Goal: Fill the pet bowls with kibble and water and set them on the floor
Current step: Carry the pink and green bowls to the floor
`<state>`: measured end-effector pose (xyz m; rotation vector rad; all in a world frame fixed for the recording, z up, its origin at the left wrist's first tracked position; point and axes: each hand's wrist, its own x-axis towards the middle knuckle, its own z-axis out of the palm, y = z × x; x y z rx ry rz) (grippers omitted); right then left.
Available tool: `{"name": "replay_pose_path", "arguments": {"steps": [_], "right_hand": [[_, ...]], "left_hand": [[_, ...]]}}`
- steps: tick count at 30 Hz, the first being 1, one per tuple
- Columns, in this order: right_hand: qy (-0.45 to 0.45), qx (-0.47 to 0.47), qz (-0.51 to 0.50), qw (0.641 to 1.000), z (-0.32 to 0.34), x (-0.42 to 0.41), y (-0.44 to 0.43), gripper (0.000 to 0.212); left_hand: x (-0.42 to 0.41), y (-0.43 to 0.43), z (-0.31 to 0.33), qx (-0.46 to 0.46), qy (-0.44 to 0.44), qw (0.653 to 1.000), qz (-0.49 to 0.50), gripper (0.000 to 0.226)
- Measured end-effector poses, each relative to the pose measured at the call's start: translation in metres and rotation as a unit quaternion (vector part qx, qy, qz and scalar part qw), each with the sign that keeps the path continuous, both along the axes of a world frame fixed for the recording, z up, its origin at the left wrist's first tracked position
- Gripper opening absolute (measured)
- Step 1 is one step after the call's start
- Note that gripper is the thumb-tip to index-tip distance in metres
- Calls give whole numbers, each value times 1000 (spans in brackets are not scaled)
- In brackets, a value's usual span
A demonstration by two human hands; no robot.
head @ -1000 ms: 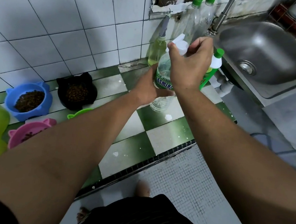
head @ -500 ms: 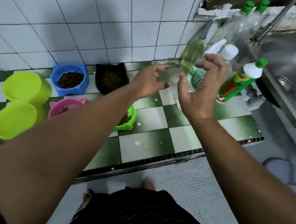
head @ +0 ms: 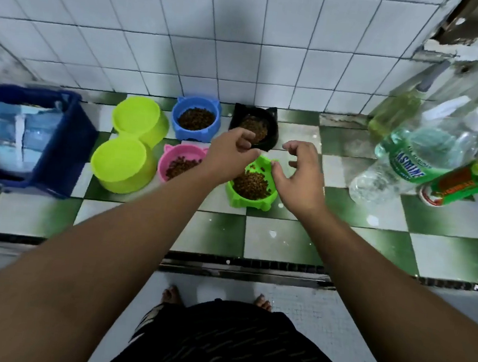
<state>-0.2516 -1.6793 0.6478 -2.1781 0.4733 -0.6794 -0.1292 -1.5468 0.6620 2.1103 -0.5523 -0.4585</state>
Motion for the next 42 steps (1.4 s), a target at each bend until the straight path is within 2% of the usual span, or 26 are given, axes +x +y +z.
{"name": "replay_pose_path", "arguments": {"steps": [2,4,8,11,14,17,21,23,25,29,34,36,38,40,42], "right_hand": [[48,43,-18,998,-11,7,4,42],[132,82,-29,987,-23,12,2,56],[364,65,-51,928,-47,18,-1,72],[420,77,-59,902,-58,18,4,71],[423,78,-68,900,-62,17,7,60],[419,98,-97,898,-58,18,13,51],[384,169,-125,899,-57,22,25,51],[353,198,-130,905,-71,24,25,54],[327,230,-138,906,-67,22,31,47],[288,272,-147,906,-48,18,49,40],[235,367,-165,885,-31,13,66,50],[222,395,-173,875,-32,9,71,54],[210,413,-189,866,-33,3,75,57],[194,436,-201,855,-33,-2,80,63],[178,460,-209,845,-32,-7,83,68]], "left_hand": [[-2,21,-5,3,7,999,44,41],[-5,42,-10,26,-4,994,107,41],[-9,87,-37,123,-64,966,216,50],[-15,112,-57,178,-25,944,275,63],[-13,120,-65,187,29,933,305,61],[-6,119,-69,118,82,936,323,45],[3,121,-68,76,98,937,327,34],[8,123,-70,65,105,937,327,22],[13,124,-71,53,123,936,325,11],[24,124,-73,14,173,924,340,29],[28,122,-70,-26,226,916,331,63],[32,125,-73,-34,234,917,320,63],[34,129,-77,-27,252,917,310,54],[30,135,-75,1,237,929,284,42],[23,140,-70,3,237,937,257,41]]}}
